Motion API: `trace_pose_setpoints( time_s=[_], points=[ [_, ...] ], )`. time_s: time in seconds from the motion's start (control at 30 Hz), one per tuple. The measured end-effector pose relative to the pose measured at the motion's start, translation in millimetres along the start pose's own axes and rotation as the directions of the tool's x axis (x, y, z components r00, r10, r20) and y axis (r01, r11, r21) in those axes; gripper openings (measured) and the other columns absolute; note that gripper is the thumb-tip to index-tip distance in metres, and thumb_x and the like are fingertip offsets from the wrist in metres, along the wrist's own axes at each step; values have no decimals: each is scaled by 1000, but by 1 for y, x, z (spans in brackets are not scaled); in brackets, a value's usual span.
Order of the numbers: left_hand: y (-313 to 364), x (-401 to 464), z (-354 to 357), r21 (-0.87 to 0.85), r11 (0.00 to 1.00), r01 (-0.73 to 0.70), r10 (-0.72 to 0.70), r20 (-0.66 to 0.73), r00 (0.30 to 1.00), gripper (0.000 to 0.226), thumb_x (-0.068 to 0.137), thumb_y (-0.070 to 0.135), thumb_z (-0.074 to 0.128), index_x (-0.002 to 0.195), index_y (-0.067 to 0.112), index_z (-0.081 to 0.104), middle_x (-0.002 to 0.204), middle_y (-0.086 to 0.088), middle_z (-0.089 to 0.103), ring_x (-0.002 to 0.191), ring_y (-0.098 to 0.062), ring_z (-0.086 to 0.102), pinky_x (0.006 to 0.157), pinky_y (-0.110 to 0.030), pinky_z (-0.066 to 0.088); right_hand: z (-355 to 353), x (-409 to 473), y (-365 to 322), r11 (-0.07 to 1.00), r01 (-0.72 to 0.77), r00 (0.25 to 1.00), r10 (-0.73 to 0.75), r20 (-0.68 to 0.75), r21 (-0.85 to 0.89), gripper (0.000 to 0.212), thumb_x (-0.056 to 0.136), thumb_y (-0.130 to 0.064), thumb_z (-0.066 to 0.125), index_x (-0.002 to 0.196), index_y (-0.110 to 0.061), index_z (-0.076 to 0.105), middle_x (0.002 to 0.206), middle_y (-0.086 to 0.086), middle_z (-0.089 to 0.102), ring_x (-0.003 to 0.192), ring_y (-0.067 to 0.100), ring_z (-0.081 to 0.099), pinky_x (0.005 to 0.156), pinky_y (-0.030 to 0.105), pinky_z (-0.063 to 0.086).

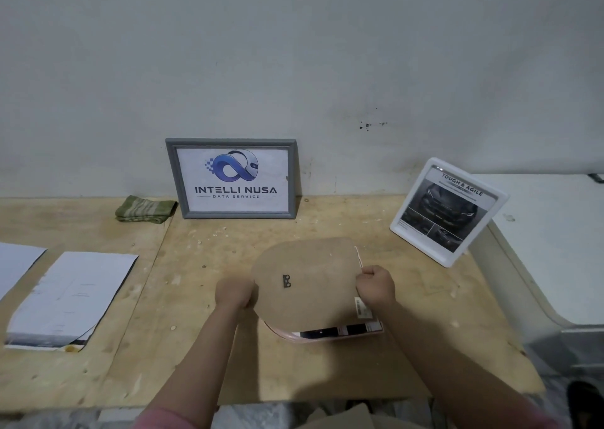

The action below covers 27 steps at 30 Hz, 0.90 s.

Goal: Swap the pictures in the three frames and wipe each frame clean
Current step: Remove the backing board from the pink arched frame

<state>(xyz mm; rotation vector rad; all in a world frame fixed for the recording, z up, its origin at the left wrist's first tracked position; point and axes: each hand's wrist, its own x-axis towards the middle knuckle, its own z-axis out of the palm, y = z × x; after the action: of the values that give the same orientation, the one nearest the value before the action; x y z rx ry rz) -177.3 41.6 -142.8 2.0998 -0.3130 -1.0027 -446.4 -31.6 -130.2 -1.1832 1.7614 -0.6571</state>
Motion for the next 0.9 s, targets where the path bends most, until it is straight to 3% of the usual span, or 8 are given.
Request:
trace_pose_setpoints(
  time_s=[0.17, 0.27, 0.43, 0.5, 0.67, 0.77, 0.8, 0.9],
  points=[
    [6, -11, -6, -6, 1000, -22, 22, 48, 999, 42, 84, 5, 62, 48, 12, 41, 53, -8, 42, 57, -23, 42, 56, -28, 33, 0, -2, -1, 995, -79, 997, 78, 19, 66, 20, 80, -5, 53, 96, -7, 64, 92, 11, 65, 84, 24, 61, 67, 25, 44],
    [10, -18, -5, -52, 998, -25, 31, 112, 993, 38, 81, 2, 63, 49, 11, 45, 54, -9, 46, 60, -23, 46, 60, -30, 37, -4, -3, -1, 989, -84, 996, 86, -13, 119, 16, 82, -3, 51, 90, -7, 64, 90, 11, 64, 79, 22, 59, 70, 27, 47],
    [23, -40, 7, -25, 993, -120, 122, 194, 973, 28, 80, 8, 69, 55, 8, 57, 53, -13, 55, 49, -22, 50, 53, -27, 41, -29, -8, 0, 983, -52, 979, 84, -183, 175, 14, 85, -4, 50, 89, -11, 62, 90, 8, 63, 81, 23, 58, 72, 30, 45],
    [30, -53, 18, -5, 989, -149, 146, 241, 959, 24, 78, 6, 69, 57, 7, 58, 57, -14, 57, 52, -23, 52, 54, -30, 45, -46, -11, 6, 988, -50, 959, 88, -268, 147, 15, 82, -5, 50, 85, -10, 64, 88, 10, 66, 80, 27, 59, 72, 34, 47],
    [39, -88, 71, 115, 958, -263, 201, 385, 901, 18, 79, 0, 62, 62, 4, 60, 60, -17, 57, 54, -25, 55, 60, -35, 54, -103, -20, 34, 998, -51, 900, 65, -431, 43, 21, 87, -6, 48, 103, -4, 62, 100, 10, 62, 93, 28, 57, 90, 37, 47],
    [34, -107, 109, 231, 892, -388, 270, 417, 868, 13, 73, 3, 63, 62, -2, 69, 66, -21, 69, 58, -26, 65, 63, -40, 59, -137, -24, 54, 998, -40, 899, 18, -437, -40, 20, 84, -2, 50, 98, -1, 63, 89, 11, 63, 91, 34, 59, 81, 39, 49],
    [33, -117, 122, 259, 870, -419, 285, 429, 857, 12, 71, 2, 63, 62, -2, 70, 67, -19, 70, 59, -26, 66, 62, -40, 59, -149, -23, 61, 997, -34, 899, 1, -438, -67, 18, 82, -1, 50, 96, 0, 63, 84, 13, 62, 87, 35, 59, 78, 40, 49],
    [29, -147, 155, 355, 793, -495, 297, 485, 823, 10, 68, 1, 64, 59, 2, 67, 62, -13, 66, 61, -24, 64, 56, -27, 55, -181, -23, 80, 991, -32, 891, -30, -452, -131, 25, 84, 0, 49, 105, 5, 61, 96, 22, 63, 92, 38, 58, 84, 45, 49]
  ],
)
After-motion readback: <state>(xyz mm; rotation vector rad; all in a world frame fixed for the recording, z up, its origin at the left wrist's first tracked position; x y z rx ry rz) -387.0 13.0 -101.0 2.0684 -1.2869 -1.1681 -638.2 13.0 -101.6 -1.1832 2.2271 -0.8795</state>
